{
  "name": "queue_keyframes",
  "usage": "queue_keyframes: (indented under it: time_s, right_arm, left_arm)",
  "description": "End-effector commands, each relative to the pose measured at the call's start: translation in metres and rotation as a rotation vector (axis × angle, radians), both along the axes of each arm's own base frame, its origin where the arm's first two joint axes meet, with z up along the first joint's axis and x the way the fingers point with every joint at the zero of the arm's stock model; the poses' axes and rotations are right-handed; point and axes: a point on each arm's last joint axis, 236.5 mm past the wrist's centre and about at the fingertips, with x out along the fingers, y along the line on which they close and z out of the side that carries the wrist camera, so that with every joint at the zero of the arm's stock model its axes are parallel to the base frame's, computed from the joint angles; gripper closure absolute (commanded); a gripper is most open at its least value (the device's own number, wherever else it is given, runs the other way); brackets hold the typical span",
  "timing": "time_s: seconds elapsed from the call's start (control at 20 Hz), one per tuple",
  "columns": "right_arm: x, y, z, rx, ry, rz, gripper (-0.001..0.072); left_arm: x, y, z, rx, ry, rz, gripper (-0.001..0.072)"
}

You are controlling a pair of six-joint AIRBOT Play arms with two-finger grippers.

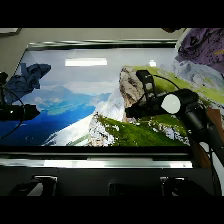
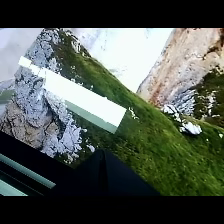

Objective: Fold the clothes and pants, and hang the long-sleeved shirts on hangers.

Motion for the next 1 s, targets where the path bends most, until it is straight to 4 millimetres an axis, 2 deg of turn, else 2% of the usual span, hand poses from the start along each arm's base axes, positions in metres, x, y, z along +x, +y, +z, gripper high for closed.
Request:
queue_keyframes:
  time_s: [0.0, 0.65, 0.7, 0.75, 0.8, 0.85, 0.95]
  right_arm:
    - [0.000, 0.001, 0.000, 0.001, -0.001, 0.001, 0.0683]
    - [0.000, 0.001, 0.000, 0.001, -0.001, 0.001, 0.0683]
    - [0.000, 0.001, 0.000, 0.001, -0.001, 0.001, 0.0683]
    - [0.000, 0.001, 0.000, 0.002, -0.001, 0.001, 0.0683]
    - [0.000, 0.001, 0.000, 0.002, -0.001, 0.001, 0.0683]
    - [0.000, 0.001, 0.001, 0.005, 0.000, 0.001, 0.0683]
    - [-0.001, 0.001, 0.001, 0.005, 0.001, 0.001, 0.0683]
  left_arm:
    - [0.000, 0.000, 0.000, 0.000, 0.000, 0.000, 0.0690]
    - [0.000, 0.000, 0.000, -0.001, 0.000, 0.000, 0.0688]
    - [0.000, 0.000, 0.000, -0.001, 0.001, 0.003, 0.0601]
    - [0.006, 0.003, 0.001, -0.014, -0.010, 0.052, 0.0256]
    - [0.009, 0.005, 0.000, -0.046, -0.001, 0.122, -0.0013]
    - [0.015, 0.013, 0.001, -0.035, -0.005, 0.160, -0.0013]
    - [0.041, 0.048, 0.007, 0.057, -0.051, 0.231, -0.0013]
